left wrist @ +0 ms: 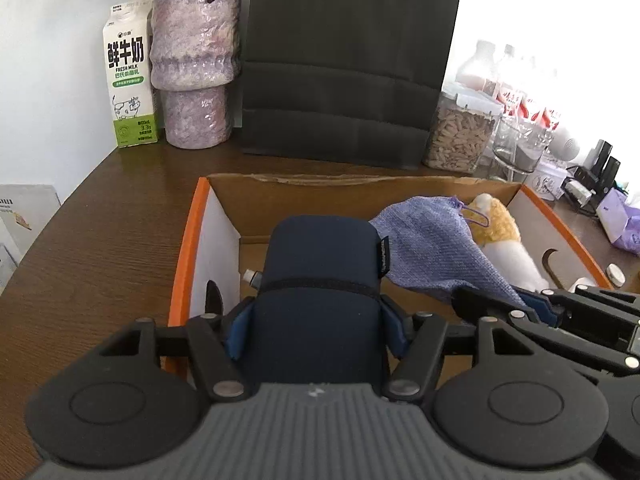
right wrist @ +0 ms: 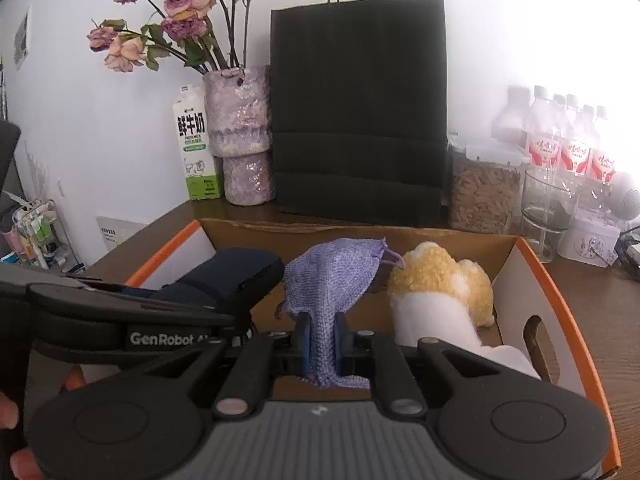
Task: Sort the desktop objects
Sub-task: 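Carry the pouch and purple cloth over the cardboard box, then open both grippers to release the pouch and cloth into the box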
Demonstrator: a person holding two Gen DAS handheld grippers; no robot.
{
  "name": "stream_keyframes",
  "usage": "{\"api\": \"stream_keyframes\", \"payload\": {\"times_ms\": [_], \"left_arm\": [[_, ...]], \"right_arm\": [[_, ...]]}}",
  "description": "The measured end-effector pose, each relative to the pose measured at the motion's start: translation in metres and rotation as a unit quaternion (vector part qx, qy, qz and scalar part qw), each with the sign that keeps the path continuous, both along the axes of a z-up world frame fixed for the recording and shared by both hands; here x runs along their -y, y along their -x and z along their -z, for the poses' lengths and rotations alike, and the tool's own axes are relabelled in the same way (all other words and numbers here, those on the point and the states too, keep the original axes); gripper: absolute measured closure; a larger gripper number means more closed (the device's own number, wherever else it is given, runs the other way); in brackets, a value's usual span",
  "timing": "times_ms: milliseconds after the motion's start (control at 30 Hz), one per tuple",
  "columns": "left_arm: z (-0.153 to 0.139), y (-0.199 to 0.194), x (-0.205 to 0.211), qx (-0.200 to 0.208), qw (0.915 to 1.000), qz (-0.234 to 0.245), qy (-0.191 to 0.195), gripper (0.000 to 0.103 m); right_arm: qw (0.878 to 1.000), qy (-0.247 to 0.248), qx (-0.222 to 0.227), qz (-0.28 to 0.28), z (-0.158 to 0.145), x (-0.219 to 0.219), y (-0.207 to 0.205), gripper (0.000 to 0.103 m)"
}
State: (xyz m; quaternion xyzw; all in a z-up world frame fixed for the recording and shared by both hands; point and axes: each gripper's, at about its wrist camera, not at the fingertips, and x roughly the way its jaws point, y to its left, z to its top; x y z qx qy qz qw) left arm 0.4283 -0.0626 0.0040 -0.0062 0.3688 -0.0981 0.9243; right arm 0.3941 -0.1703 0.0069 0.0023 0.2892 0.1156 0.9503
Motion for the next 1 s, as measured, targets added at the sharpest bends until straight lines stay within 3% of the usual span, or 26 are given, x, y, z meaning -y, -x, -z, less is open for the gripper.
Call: {"api": "stream_keyframes", "payload": {"times_ms": [233,333,400,433,467,567,733,1000], "left_arm": [[-0.008,0.007,0.000,0.029,0.9989,-0.001,-0.037,0.028],[-0.016,0.015,-0.001,0.054,0.9966,-0.010,-0.062,0.020],[-0.021,0.019,-0.005,0.059,0.9959,-0.016,-0.067,0.012],[-0.023,0.020,-0.006,0.062,0.9953,-0.023,-0.072,0.002],[-0.025,0.021,-0.007,0.065,0.9944,-0.030,-0.078,0.000],[-0.029,0.026,-0.012,0.067,0.9940,-0.031,-0.081,0.000],[-0.034,0.037,-0.010,0.073,0.9919,-0.038,-0.097,0.000],[-0.047,0.062,-0.015,0.091,0.9908,-0.042,-0.091,0.000]], "right_arm": [[1.000,0.017,0.007,0.002,-0.007,-0.001,0.004,0.078],[1.000,0.026,0.015,0.007,-0.015,0.000,0.008,0.064],[0.999,0.030,0.019,0.013,-0.020,0.002,0.010,0.049],[0.999,0.030,0.021,0.014,-0.022,0.003,0.012,0.047],[0.999,0.031,0.023,0.015,-0.025,0.005,0.013,0.041],[0.999,0.035,0.029,0.009,-0.032,0.008,0.019,0.006],[0.998,0.050,0.035,0.007,-0.041,0.007,0.031,0.002],[0.998,0.033,0.042,0.016,-0.055,0.019,0.054,0.000]]}}
